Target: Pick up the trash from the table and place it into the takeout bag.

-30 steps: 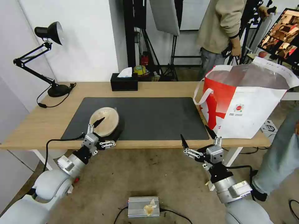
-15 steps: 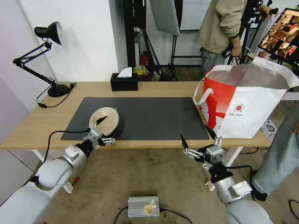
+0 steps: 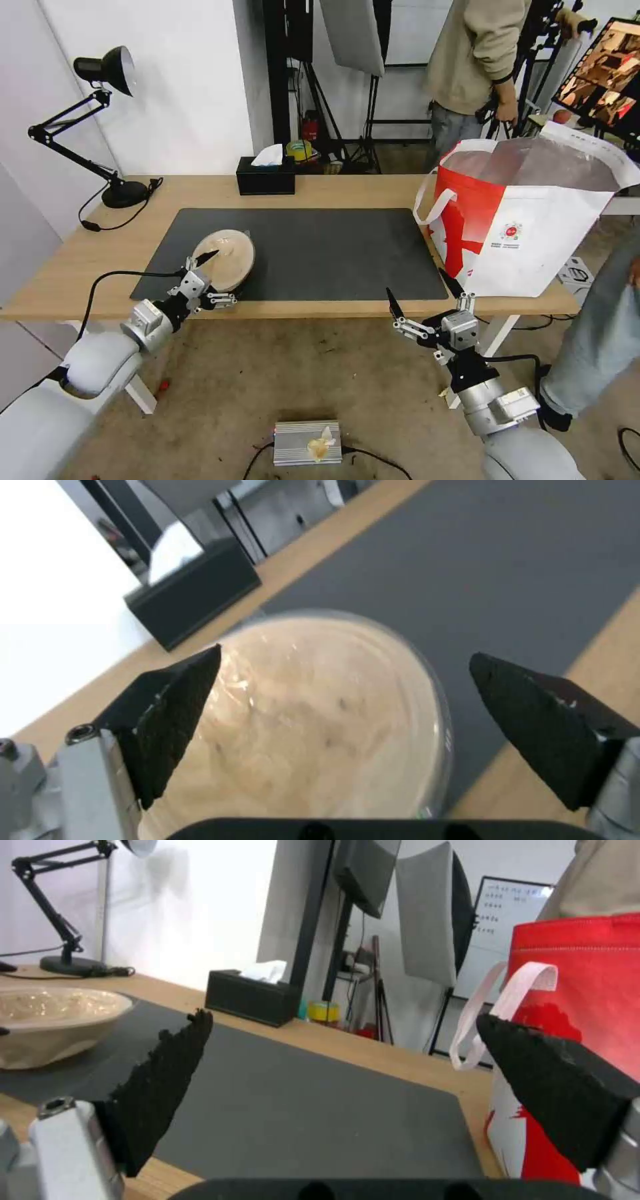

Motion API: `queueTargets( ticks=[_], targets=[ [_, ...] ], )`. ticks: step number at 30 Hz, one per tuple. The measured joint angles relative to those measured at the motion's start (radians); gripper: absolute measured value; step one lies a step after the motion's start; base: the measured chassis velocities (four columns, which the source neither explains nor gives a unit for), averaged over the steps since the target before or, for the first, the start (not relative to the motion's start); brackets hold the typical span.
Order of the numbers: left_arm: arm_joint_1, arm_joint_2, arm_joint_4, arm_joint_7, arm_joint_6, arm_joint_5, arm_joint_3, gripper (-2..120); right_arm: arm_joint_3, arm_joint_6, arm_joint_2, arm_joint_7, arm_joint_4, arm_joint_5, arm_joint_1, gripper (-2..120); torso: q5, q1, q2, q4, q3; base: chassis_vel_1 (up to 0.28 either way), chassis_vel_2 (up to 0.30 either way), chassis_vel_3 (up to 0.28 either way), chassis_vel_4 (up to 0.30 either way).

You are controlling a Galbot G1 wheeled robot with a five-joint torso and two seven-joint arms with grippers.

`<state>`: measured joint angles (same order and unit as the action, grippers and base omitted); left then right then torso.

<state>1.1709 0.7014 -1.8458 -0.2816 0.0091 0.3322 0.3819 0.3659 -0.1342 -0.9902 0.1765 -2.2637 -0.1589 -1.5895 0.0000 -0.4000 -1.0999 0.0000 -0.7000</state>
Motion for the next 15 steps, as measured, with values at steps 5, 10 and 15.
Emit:
queueTargets(
  ticks=[5, 10, 15],
  targets=[
    [0.014, -0.012, -0.005, -0.04, 0.032, 0.008, 0.022, 100, 0.0, 0.0, 0.0, 0.0, 0.0, 0.0, 0.0, 100, 0.0, 0.0, 0.0, 0.0, 0.0, 0.0, 0.0, 0.0, 0.0],
    [0.033, -0.012, -0.009, -0.053, 0.044, 0.017, 0.037, 100, 0.0, 0.0, 0.0, 0.0, 0.0, 0.0, 0.0, 100, 0.0, 0.0, 0.0, 0.0, 0.0, 0.0, 0.0, 0.0, 0.0],
    [0.051, -0.008, -0.011, -0.059, 0.051, 0.017, 0.051, 100, 0.0, 0.0, 0.0, 0.0, 0.0, 0.0, 0.0, 100, 0.0, 0.0, 0.0, 0.0, 0.0, 0.0, 0.0, 0.0, 0.0]
  ],
)
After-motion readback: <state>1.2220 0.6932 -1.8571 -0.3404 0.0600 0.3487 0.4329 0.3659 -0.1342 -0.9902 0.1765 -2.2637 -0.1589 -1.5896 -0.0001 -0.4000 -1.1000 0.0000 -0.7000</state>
